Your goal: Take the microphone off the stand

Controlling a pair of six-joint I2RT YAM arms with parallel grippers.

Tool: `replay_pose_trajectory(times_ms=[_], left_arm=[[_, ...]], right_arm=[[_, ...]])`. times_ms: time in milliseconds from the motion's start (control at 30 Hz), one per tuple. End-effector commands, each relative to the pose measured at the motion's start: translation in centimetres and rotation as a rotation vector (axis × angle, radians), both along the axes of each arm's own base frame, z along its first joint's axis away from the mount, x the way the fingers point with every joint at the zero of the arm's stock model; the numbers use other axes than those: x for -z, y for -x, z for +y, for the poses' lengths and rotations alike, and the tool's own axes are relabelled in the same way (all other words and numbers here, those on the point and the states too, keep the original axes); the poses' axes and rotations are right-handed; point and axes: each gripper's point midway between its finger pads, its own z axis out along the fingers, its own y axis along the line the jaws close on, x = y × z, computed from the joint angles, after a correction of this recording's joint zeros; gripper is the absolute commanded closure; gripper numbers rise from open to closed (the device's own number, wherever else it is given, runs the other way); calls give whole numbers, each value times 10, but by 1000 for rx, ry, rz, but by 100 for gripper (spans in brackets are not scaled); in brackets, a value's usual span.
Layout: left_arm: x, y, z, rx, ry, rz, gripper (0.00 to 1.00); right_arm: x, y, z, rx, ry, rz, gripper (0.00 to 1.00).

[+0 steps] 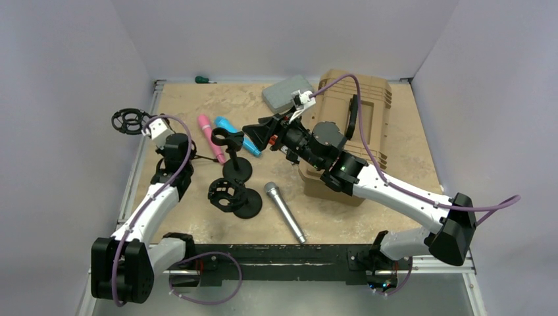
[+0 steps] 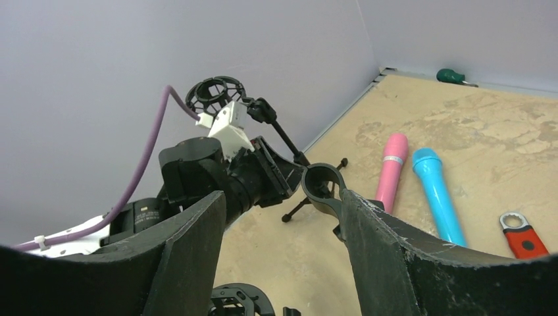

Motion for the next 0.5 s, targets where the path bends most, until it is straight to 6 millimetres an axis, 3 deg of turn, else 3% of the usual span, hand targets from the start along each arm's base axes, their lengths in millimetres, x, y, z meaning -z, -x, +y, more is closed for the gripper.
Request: replay_pose_trajectory(times_ms=[0,167,333,467], left_arm=[[43,10,-53,120,296,31,100],[37,9,-46,75,290,16,99],[29,18,-36,11,288,0,87],[29,24,-35,-18,331,-43,84]], right_arm=[[-22,6,-6,-14,-59,-37,36],[-23,7,-7,-20,-63,-39,36],[-21,7,-9,-14,-62,-37,36],[-19,8,-7,-24,-61,-33,36]])
